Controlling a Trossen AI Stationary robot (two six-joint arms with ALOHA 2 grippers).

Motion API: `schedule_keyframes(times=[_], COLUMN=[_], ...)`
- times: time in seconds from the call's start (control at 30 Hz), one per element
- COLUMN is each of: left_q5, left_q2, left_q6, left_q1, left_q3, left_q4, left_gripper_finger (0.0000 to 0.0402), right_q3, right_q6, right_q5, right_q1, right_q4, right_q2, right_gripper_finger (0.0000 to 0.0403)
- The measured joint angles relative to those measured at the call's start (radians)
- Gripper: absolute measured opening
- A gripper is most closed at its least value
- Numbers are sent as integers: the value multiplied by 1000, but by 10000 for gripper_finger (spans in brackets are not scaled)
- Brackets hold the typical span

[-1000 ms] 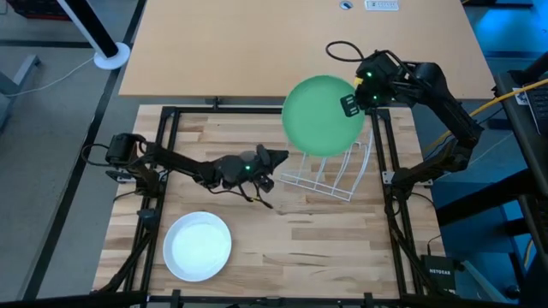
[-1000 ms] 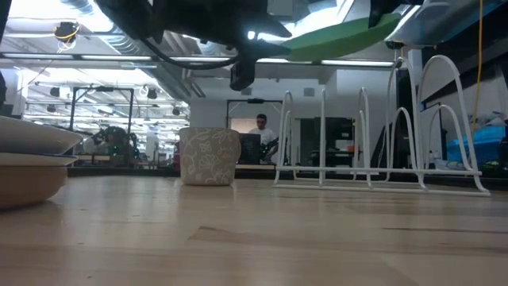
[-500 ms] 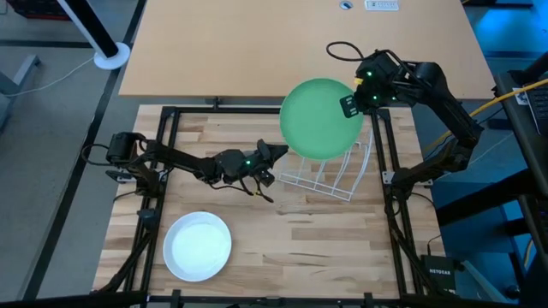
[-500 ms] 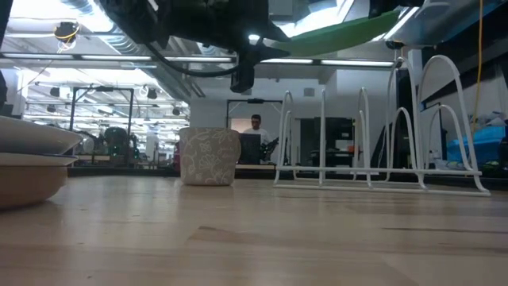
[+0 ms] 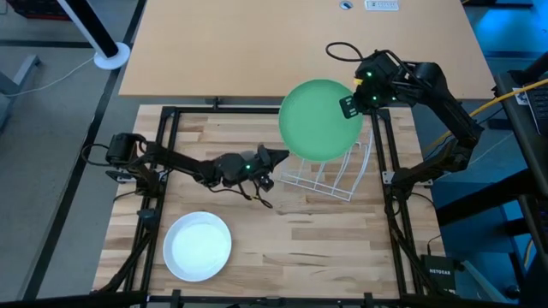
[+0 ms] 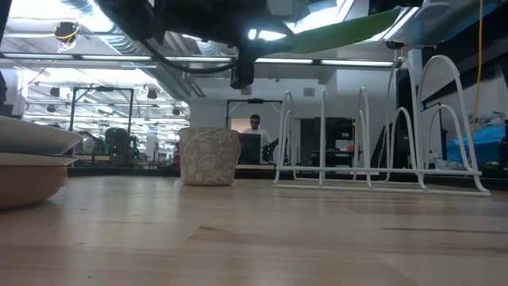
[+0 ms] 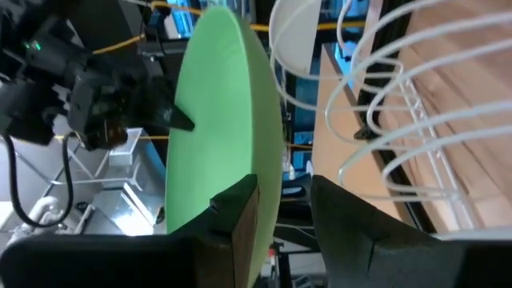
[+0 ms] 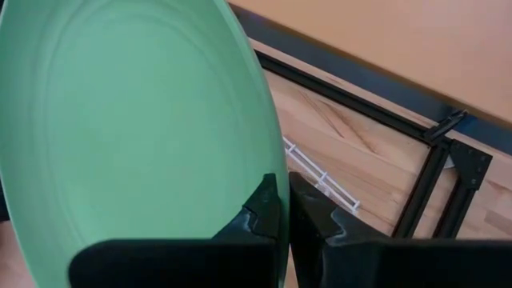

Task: Sort dishes
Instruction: Put the green plate in the dish rack

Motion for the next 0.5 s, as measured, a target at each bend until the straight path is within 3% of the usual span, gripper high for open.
schedule_keyframes(times=[0.33, 0.5], left_q5=[6, 70], left_q2=[0, 0], left_q6=[0, -10], left_q1=[-20, 21], left_q3=[0, 0], left_q4=[32, 53], left_gripper_finger=[111, 111], right_q3=[0, 0], right_q6=[0, 0], right_q5=[-1, -26], right_q1=[0, 0], right_q4=[0, -1], right_q2=[0, 0], right_gripper_finger=[10, 10])
